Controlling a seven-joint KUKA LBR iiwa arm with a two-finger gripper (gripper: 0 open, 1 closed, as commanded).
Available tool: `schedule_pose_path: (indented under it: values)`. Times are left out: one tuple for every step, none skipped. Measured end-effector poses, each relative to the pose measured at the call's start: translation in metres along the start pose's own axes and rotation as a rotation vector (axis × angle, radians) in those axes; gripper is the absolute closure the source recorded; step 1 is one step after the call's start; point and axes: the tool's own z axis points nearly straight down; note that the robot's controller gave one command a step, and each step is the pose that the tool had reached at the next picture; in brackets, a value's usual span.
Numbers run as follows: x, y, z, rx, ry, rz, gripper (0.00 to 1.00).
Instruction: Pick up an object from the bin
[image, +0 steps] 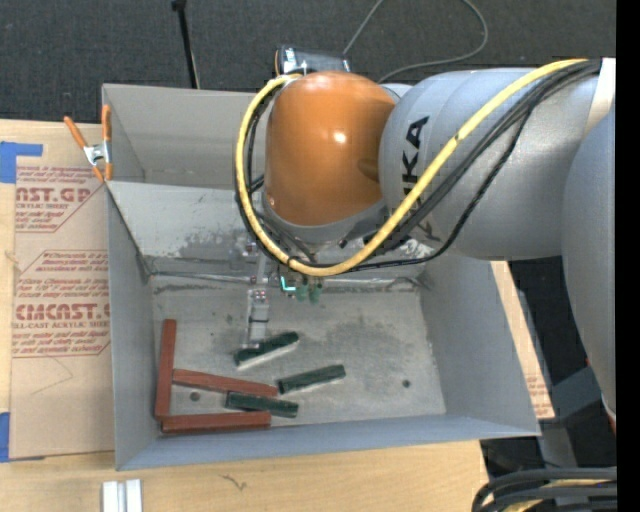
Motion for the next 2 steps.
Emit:
schedule_pose_path:
  values:
    - [0.057, -0.066, 0.137, 0.002, 0.003, -0.215, 0.00]
    - [0.058, -0.056, 0.170, -0.002, -0.008, 0.049, 0.00]
